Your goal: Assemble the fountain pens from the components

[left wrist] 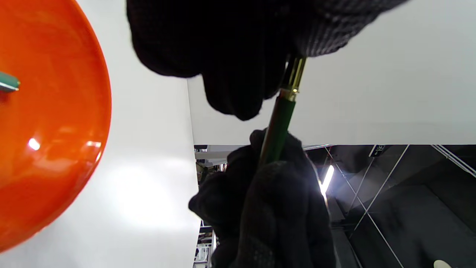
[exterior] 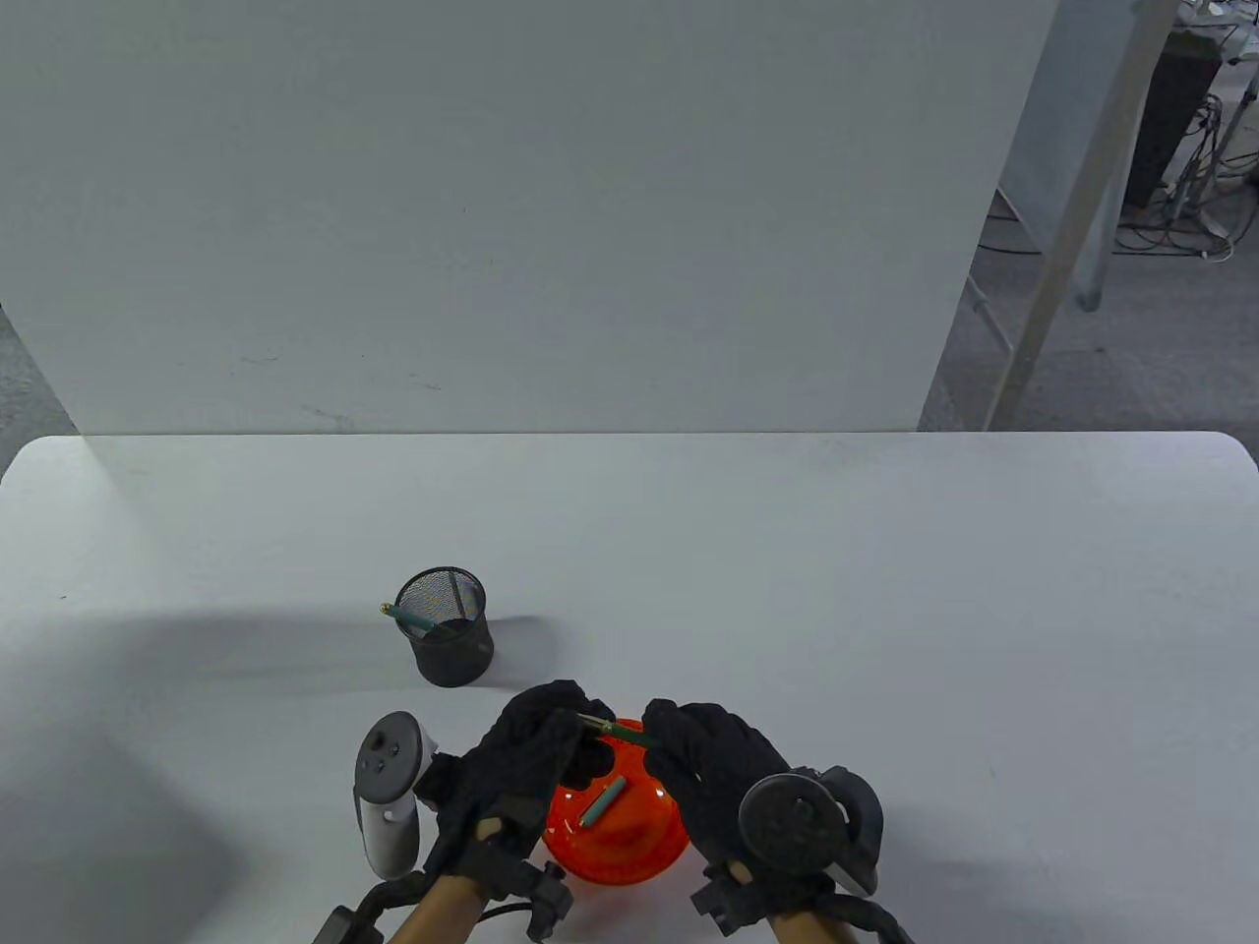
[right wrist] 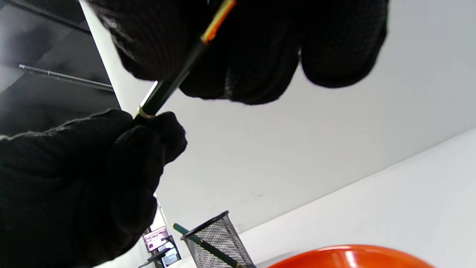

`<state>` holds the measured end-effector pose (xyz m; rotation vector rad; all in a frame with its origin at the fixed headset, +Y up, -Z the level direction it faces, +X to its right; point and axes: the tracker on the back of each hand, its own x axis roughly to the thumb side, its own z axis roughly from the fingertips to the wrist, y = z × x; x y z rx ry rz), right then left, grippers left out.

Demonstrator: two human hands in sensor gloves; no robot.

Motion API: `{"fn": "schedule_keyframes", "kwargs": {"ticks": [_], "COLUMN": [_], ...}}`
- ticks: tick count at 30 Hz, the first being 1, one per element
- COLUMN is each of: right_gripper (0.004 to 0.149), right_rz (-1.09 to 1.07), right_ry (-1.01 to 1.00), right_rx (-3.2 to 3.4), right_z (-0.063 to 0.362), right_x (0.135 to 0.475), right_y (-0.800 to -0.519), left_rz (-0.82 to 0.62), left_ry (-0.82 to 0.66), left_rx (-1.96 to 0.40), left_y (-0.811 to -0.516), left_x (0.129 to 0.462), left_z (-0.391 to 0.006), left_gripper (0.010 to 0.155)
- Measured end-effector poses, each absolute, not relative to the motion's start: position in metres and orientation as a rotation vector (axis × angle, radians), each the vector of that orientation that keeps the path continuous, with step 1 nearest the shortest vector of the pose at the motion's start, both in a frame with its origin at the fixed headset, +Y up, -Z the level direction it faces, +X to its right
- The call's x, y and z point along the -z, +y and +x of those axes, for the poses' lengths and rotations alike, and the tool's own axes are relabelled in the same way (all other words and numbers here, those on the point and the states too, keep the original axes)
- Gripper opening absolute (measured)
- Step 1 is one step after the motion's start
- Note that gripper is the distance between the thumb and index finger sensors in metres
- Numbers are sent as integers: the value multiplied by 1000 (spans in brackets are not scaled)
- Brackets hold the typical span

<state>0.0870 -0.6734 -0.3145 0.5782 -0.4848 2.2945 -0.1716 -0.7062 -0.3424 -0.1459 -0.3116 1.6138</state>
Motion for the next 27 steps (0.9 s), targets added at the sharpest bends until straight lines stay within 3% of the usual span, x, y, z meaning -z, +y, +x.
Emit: {"fn": "schedule_keyframes", "kwargs": {"ticks": [14, 18, 27], "right_gripper": [62, 75, 59], "right_rz": [447, 476, 511], "right_ry": [-321, -197, -314], "right_rx": [-2068, -2021, -2124], "right_z": [98, 99, 98], "right_x": [326, 329, 324], "right_y": [-682, -687, -681], "left_rz": [-225, -231, -221], "left_ry": [-330, -270, -179], "left_rx": [-1649, -1701, -1833], "left_y": [-710, -715, -720], "left_x": [342, 343, 348], "left_z": [-164, -167, -180], "left_gripper": [45, 45, 45]}}
